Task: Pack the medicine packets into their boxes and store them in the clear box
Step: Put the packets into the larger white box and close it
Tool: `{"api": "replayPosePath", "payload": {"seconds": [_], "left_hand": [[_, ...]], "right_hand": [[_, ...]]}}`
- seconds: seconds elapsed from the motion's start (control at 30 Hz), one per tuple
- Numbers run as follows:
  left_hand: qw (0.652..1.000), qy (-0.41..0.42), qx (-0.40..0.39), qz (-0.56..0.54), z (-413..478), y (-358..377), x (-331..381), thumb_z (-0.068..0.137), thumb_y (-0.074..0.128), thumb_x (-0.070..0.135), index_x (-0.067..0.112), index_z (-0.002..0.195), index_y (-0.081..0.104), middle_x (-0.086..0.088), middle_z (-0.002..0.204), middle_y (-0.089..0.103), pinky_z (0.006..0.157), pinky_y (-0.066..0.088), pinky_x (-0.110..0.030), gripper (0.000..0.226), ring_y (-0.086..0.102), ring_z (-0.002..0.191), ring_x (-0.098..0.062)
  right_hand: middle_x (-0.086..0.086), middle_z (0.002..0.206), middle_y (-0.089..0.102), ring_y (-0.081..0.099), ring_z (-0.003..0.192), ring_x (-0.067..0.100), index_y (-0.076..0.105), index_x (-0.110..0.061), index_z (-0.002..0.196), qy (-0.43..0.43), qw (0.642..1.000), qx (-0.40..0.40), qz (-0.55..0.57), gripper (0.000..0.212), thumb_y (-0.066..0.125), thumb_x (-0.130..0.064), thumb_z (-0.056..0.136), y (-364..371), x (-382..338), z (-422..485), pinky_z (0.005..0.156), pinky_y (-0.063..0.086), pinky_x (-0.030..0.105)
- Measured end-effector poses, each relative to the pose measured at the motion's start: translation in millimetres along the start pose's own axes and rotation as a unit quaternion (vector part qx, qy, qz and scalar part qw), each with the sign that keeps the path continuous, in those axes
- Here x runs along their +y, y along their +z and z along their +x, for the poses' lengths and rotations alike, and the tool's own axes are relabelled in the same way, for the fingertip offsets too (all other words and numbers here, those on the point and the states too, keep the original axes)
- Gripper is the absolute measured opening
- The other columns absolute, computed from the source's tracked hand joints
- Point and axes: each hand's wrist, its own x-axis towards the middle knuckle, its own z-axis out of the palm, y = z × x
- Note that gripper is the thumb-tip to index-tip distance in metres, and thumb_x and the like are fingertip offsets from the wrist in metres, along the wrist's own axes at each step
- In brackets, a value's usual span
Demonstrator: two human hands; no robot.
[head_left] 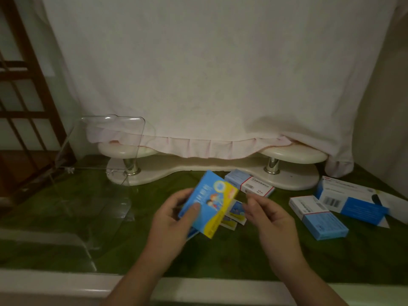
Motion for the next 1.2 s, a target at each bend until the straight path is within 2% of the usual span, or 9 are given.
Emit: {"api": "replayPosePath", "payload": {"seconds": [0.13,0.27,0.33,0.43,0.67,0.77,0.87,1.07,1.2], "left_hand": [[0.996,-0.06,0.07,0.013,42.7,-34.3,-1.8,0.092,0.065,0.017,0.027,0.112,0.066,0.003,0.109,0.072,0.08,0.06,-0.04,0.023,0.071,0.092,-0.018],[0.99,-0.07,0.095,0.079,80.8,-59.9,-6.6,0.092,0.067,0.018,0.03,0.109,0.067,-0.008,0.116,0.069,0.092,0.054,-0.056,0.021,0.067,0.102,-0.029],[0.985,-0.078,0.093,0.125,91.4,-59.5,-8.8,0.092,0.066,0.018,0.022,0.12,0.065,-0.009,0.117,0.065,0.093,0.053,-0.052,0.027,0.064,0.102,-0.028],[0.972,-0.076,0.102,0.199,100.8,-55.7,-14.6,0.091,0.068,0.021,0.014,0.126,0.064,-0.015,0.118,0.065,0.09,0.052,-0.047,0.035,0.063,0.1,-0.029],[0.913,-0.017,0.111,0.392,95.7,-32.1,-25.1,0.088,0.072,0.036,0.011,0.128,0.061,-0.022,0.126,0.063,0.09,0.051,-0.054,0.048,0.061,0.109,-0.041],[0.909,0.067,0.07,0.405,87.4,2.0,-17.9,0.087,0.073,0.021,0.008,0.12,0.066,-0.019,0.121,0.066,0.097,0.047,-0.054,0.036,0.061,0.11,-0.039],[0.894,0.154,0.003,0.42,72.2,50.5,1.3,0.081,0.077,0.009,0.008,0.115,0.07,-0.015,0.12,0.066,0.099,0.044,-0.045,0.035,0.061,0.111,-0.035],[0.875,0.194,-0.189,0.401,44.4,167.8,28.3,0.092,0.065,0.032,0.034,0.132,0.058,0.014,0.139,0.052,0.105,0.039,-0.028,0.041,0.045,0.126,-0.004],[0.855,0.207,-0.279,0.385,52.3,239.1,28.0,0.092,0.062,0.034,0.035,0.131,0.056,0.016,0.135,0.053,0.101,0.043,-0.025,0.039,0.047,0.119,0.0]], "right_hand": [[-0.004,0.093,0.075,0.07,0.095,0.017,0.073,-0.028,0.094,0.008,0.996,0.074,-0.04,0.013,0.064,-0.019,0.09,-26.3,4.7,6.4,0.086,0.057,0.037],[-0.003,0.087,0.069,0.063,0.079,0.013,0.068,-0.03,0.096,-0.021,0.985,0.133,-0.108,0.013,0.061,-0.02,0.093,-58.4,-8.2,14.9,0.066,0.053,0.027],[-0.009,0.085,0.066,0.059,0.074,0.007,0.067,-0.031,0.096,-0.036,0.978,0.152,-0.139,0.014,0.062,-0.019,0.093,-73.1,-13.7,20.0,0.063,0.051,0.025],[-0.018,0.089,0.062,0.061,0.088,0.005,0.068,-0.029,0.1,-0.048,0.969,0.175,-0.17,0.015,0.062,-0.017,0.093,-94.1,-23.1,30.6,0.071,0.054,0.024],[-0.003,0.11,0.065,0.061,0.1,0.01,0.066,-0.021,0.103,-0.092,0.934,0.21,-0.274,0.011,0.061,-0.016,0.094,-159.9,-47.3,55.8,0.075,0.054,0.021],[0.0,0.115,0.065,0.059,0.101,0.011,0.066,-0.017,0.113,-0.098,0.905,0.21,-0.356,0.02,0.062,-0.023,0.094,-192.0,-55.1,70.9,0.072,0.051,0.018],[0.004,0.123,0.066,0.06,0.108,0.016,0.066,-0.018,0.119,-0.093,0.886,0.193,-0.41,0.03,0.064,-0.031,0.092,-216.4,-64.4,86.3,0.091,0.053,0.035],[0.0,0.147,0.048,0.047,0.132,0.02,0.052,-0.021,0.139,-0.015,0.878,0.087,-0.47,0.059,0.072,-0.037,0.085,-238.9,-72.6,110.1,0.104,0.04,0.036],[0.0,0.154,0.039,0.04,0.138,0.02,0.041,-0.022,0.147,0.024,0.85,0.017,-0.527,0.085,0.08,-0.043,0.075,-253.8,-66.0,122.0,0.112,0.035,0.04]]}}
